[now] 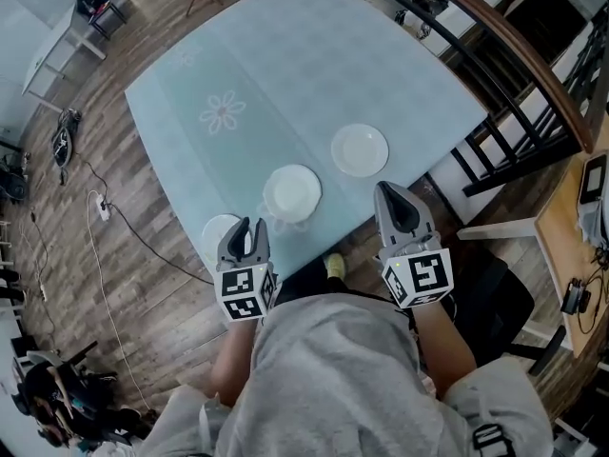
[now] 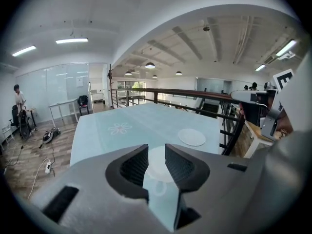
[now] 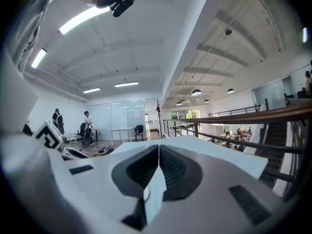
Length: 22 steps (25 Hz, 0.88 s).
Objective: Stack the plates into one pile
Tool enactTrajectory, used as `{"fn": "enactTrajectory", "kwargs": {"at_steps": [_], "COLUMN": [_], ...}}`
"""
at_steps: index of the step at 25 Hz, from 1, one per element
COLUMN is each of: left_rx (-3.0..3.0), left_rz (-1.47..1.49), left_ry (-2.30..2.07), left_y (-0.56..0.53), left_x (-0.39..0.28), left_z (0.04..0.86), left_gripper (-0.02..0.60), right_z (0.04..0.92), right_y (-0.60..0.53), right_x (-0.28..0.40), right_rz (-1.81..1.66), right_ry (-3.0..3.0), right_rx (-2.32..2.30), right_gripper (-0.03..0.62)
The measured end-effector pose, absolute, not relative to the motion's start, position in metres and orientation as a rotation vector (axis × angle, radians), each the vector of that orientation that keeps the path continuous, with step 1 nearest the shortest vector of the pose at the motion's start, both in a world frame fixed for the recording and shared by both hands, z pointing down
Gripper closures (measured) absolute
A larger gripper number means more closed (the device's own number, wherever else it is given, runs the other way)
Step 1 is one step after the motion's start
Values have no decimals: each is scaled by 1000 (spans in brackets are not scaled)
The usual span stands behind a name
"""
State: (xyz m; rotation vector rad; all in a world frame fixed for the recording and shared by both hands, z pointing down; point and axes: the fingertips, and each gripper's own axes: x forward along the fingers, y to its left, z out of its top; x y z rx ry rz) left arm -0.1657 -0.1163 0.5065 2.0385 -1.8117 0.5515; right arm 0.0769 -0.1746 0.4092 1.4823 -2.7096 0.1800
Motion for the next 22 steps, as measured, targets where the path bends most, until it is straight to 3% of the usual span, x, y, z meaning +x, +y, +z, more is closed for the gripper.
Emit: {"fn": "enactTrajectory", "kwargs": {"at_steps": [22], "left_rx": [1868], "left_rz": [633], "left_ry": [-1638], "left_y": [-171], "left_x": [-176], "left_z": [610], "left_gripper": [475], "right_z": [434], "right_y": [-202], "right_x": [52], "right_rz": [217], "right_ry": [-2611], "right_rx": [1461], "right_gripper": [566]}}
